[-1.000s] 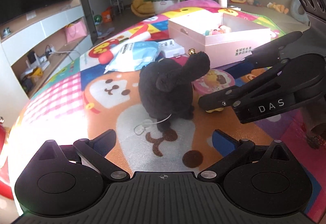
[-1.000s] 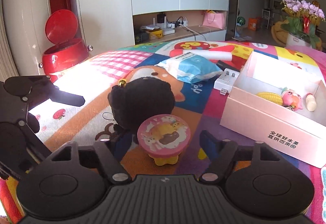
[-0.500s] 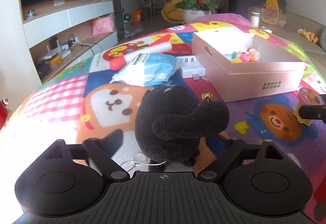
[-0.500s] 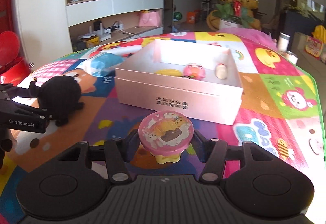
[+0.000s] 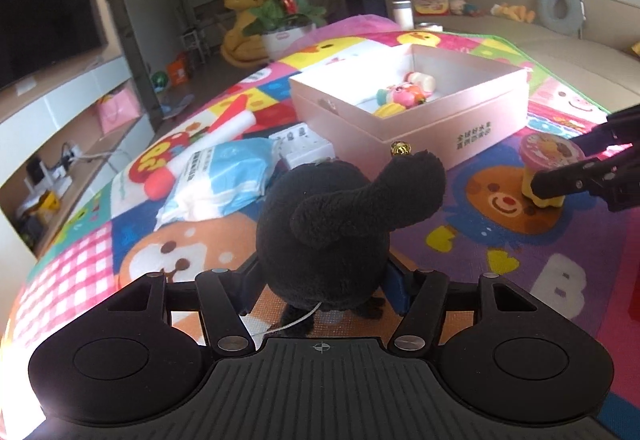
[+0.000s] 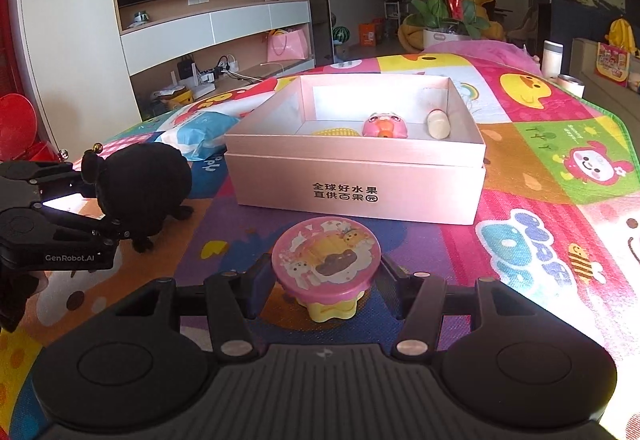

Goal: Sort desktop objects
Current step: 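Carry the plush bear with the left tool while the right tool carries the pink container toward the box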

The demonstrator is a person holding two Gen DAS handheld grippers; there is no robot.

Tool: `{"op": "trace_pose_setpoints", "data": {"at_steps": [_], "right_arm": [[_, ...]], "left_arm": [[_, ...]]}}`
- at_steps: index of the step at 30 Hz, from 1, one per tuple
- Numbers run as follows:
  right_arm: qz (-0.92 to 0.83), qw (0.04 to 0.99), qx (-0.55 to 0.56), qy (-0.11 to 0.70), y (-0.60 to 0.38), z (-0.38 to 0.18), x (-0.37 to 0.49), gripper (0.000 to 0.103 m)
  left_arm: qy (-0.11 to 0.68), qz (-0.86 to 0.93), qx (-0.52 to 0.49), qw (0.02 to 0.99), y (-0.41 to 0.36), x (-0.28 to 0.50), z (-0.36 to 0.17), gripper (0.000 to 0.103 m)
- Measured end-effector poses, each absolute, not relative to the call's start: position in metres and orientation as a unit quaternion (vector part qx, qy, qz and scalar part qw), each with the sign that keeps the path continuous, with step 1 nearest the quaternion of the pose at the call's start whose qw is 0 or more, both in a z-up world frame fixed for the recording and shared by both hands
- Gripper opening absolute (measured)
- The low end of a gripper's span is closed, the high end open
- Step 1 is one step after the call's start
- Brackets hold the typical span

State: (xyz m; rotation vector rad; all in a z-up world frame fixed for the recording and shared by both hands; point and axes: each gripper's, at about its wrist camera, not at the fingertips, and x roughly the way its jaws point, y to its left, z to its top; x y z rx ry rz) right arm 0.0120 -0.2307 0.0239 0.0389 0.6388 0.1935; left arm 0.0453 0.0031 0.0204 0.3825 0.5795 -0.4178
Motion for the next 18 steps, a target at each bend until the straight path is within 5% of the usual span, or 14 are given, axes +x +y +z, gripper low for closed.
{"op": "trace_pose_setpoints", "data": {"at_steps": [3,7,18], "right_arm": [[0.093,0.944,0.023,0.316,-0.233,0.024,0.012,0.059],[0.086,0.943,0.025,0.320,-0.235,0.021,0.012,0.077],[0.087,0.940,-0.016,0.330,-0.223,0.014,0.008,0.087]], "left_arm": [[0.286,-0.198,0.198,0.916,0.010,0.042,0.016,0.069],[0.289,-0.182,0.189,0.921,0.024,0.038,0.014,0.081],[0.290,-0.117,0.187,0.932,0.056,0.034,0.024,0.096]]}}
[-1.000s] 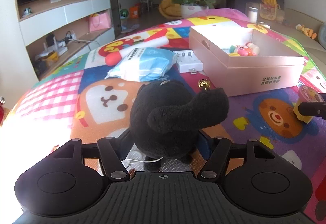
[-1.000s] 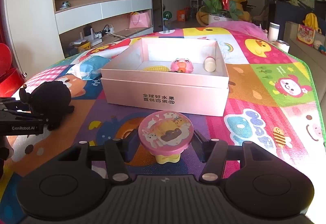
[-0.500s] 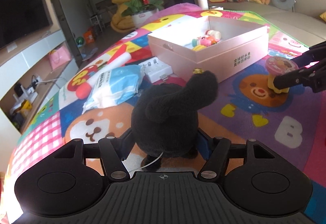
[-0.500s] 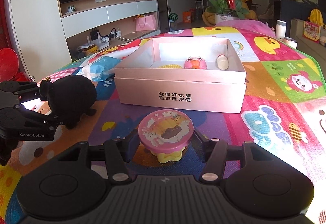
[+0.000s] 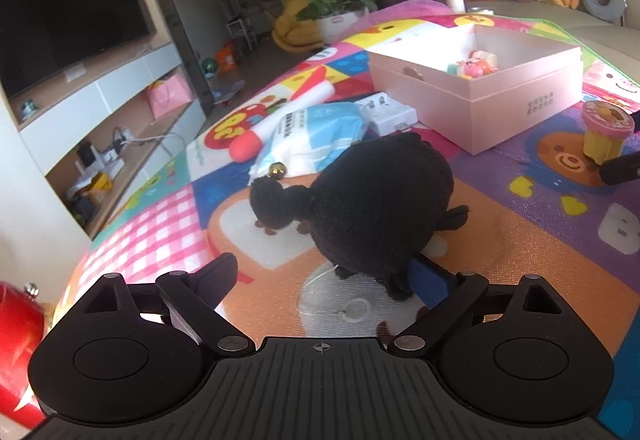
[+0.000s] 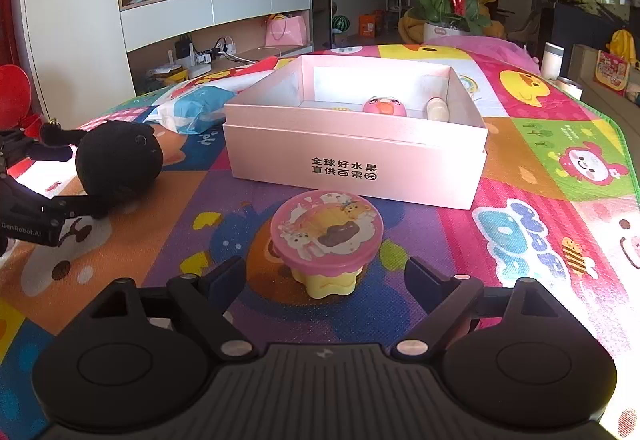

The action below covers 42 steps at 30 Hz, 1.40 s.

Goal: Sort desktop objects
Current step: 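Carry the plush bear with the left tool while the right tool carries the pink container toward the box, then lower the bear with the left tool while the right tool lowers the pink container into the box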

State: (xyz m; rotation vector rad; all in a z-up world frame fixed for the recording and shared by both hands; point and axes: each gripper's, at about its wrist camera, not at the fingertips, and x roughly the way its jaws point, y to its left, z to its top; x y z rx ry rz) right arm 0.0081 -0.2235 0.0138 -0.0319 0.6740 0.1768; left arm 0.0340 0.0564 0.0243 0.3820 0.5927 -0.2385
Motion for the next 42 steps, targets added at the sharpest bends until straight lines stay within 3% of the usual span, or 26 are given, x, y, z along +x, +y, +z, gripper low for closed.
{"op": "trace_pose_setpoints", "data": {"at_steps": [4,14,21,23,35,39,41,42], "right_arm": [[0.087,0.939,-0.018,0.331,-0.222,0.013,0.009,0.094],[0.084,0.939,-0.009,0.335,-0.225,0.013,0.008,0.098],[0.089,0.936,0.003,0.340,-0.228,0.012,0.011,0.099],[0.089,0.936,0.005,0.340,-0.228,0.012,0.011,0.099],[0.086,0.944,-0.032,0.316,-0.218,0.020,0.011,0.098],[0.077,0.946,-0.045,0.312,-0.214,0.028,0.020,0.082],[0.077,0.942,-0.048,0.322,-0.214,0.030,0.024,0.068],[0.078,0.939,-0.050,0.331,-0.214,0.030,0.026,0.056]], "left_arm": [[0.301,-0.132,0.109,0.938,0.060,0.029,0.035,0.100],[0.312,-0.061,-0.027,0.948,0.026,0.071,0.036,0.101],[0.316,-0.064,0.020,0.946,0.010,0.064,0.024,0.100],[0.307,-0.066,0.047,0.948,0.005,0.056,0.021,0.090],[0.306,-0.133,0.044,0.941,0.009,0.003,0.037,0.089],[0.301,-0.150,0.051,0.940,0.004,-0.011,0.042,0.089],[0.300,-0.157,0.053,0.939,0.001,-0.016,0.043,0.089],[0.301,-0.160,0.055,0.939,0.000,-0.018,0.044,0.089]]}}
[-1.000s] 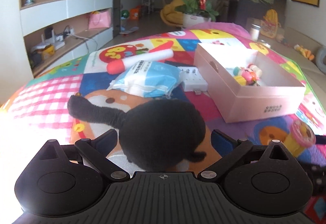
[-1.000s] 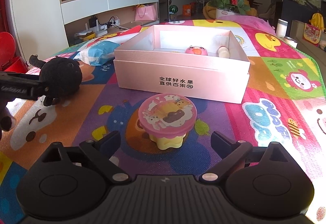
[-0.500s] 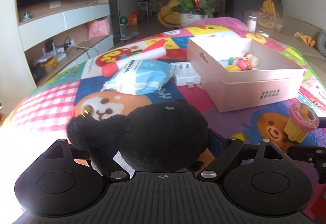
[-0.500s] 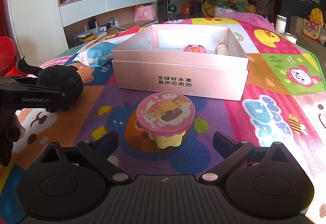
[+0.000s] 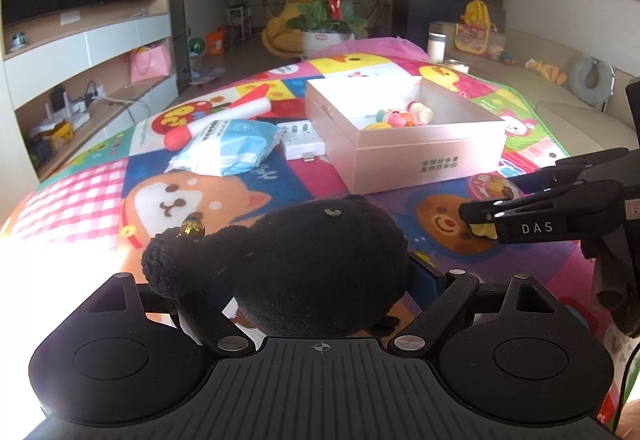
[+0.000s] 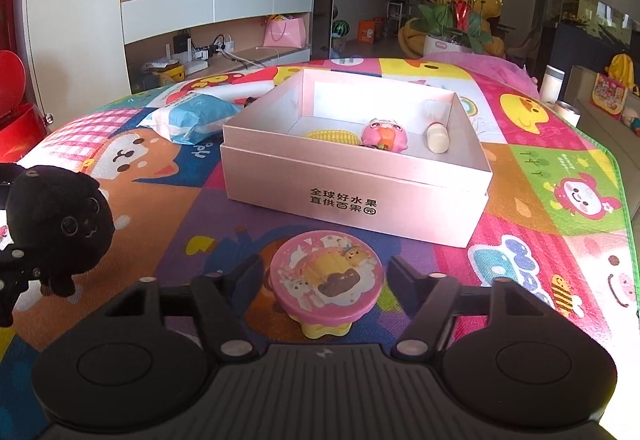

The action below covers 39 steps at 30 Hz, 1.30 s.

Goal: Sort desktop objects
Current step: 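Lower the bear with the left tool while the right tool lowers the pink container into the box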

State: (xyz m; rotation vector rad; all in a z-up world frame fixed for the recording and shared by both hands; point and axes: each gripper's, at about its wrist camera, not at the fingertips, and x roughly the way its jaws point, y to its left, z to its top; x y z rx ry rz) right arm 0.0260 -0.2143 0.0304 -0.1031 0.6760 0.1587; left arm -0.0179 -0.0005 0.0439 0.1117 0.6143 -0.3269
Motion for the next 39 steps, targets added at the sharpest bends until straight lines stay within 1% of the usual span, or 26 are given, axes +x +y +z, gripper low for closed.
{"op": "trace_pose_setpoints", "data": {"at_steps": [5,8,16,20,24,26,27,29,31,33,39], "right_arm": [[0.092,0.938,-0.050,0.330,-0.223,0.047,0.007,0.056],[0.117,0.939,-0.044,0.320,-0.232,0.067,-0.013,0.056],[0.100,0.966,-0.062,0.228,-0.256,0.128,-0.052,0.056],[0.067,0.979,-0.060,0.182,-0.270,0.145,-0.054,0.056],[0.055,0.982,-0.054,0.175,-0.276,0.146,-0.044,0.056],[0.062,0.980,-0.052,0.181,-0.276,0.142,-0.037,0.056],[0.065,0.979,-0.053,0.184,-0.275,0.140,-0.033,0.056],[0.063,0.978,-0.053,0.189,-0.275,0.135,-0.023,0.056],[0.060,0.978,-0.050,0.192,-0.276,0.131,-0.016,0.056],[0.056,0.979,-0.046,0.192,-0.279,0.128,-0.011,0.056],[0.043,0.978,-0.043,0.198,-0.283,0.120,0.011,0.056]], "left_arm": [[0.301,-0.198,0.062,0.931,-0.012,-0.028,0.049,0.089],[0.281,-0.226,0.074,0.930,-0.023,-0.037,0.058,0.089],[0.193,-0.266,0.113,0.938,-0.053,-0.030,0.100,0.089],[0.161,-0.260,0.111,0.946,-0.070,0.007,0.128,0.089],[0.126,-0.243,0.082,0.958,-0.091,0.063,0.152,0.090],[0.114,-0.237,0.054,0.963,-0.101,0.094,0.160,0.097],[0.118,-0.238,0.045,0.963,-0.104,0.108,0.162,0.097],[0.133,-0.246,0.035,0.959,-0.106,0.127,0.163,0.101],[0.142,-0.248,0.034,0.958,-0.102,0.129,0.158,0.102],[0.155,-0.245,0.041,0.956,-0.095,0.120,0.147,0.103],[0.215,-0.244,0.066,0.943,-0.066,0.072,0.092,0.103]]}}
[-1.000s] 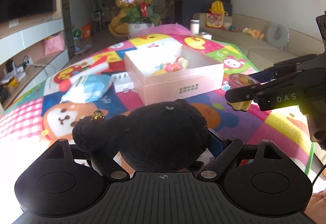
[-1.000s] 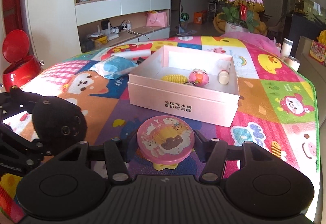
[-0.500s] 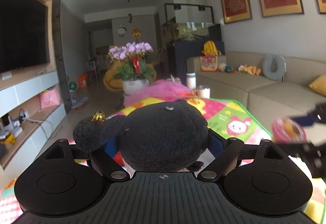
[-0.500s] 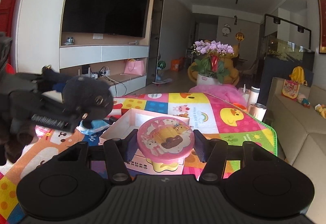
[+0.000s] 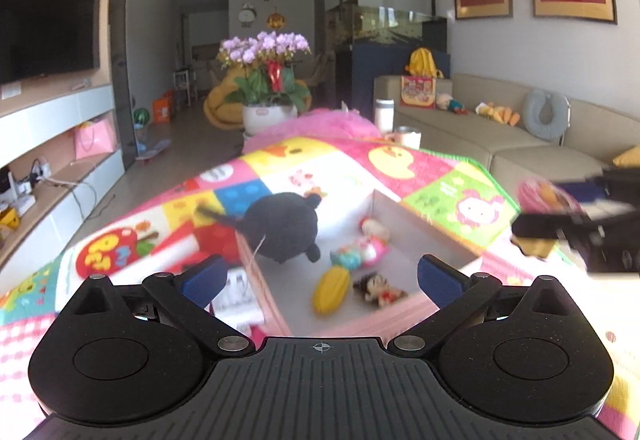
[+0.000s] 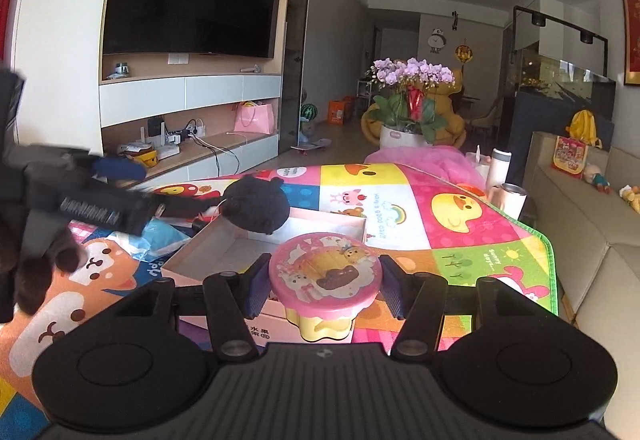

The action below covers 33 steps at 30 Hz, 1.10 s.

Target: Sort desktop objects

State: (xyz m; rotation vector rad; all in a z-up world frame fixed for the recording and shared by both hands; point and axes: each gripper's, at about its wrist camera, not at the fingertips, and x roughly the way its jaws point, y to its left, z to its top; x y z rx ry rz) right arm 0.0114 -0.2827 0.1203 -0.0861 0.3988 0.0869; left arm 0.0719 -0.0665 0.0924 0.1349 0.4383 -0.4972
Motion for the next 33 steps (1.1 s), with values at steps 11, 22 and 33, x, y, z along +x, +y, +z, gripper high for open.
{"op": "trace_pose_setpoints", "data": {"at_steps": [11,22,33], "right_arm": [[0.042,0.973,-0.055,0.221,-0.260,0.116,0.096,0.072],[0.113,0.945,0.019,0.306,-0.203,0.108,0.195,0.083],[0.094,0.912,0.103,0.387,-0.214,0.064,0.248,0.077]], "left_arm": [[0.283,-0.173,0.041,0.943,-0.014,0.026,0.040,0.103],[0.302,-0.137,-0.032,0.943,0.024,0.016,0.029,0.103],[0.287,-0.136,-0.061,0.946,0.033,0.010,0.039,0.103]]}}
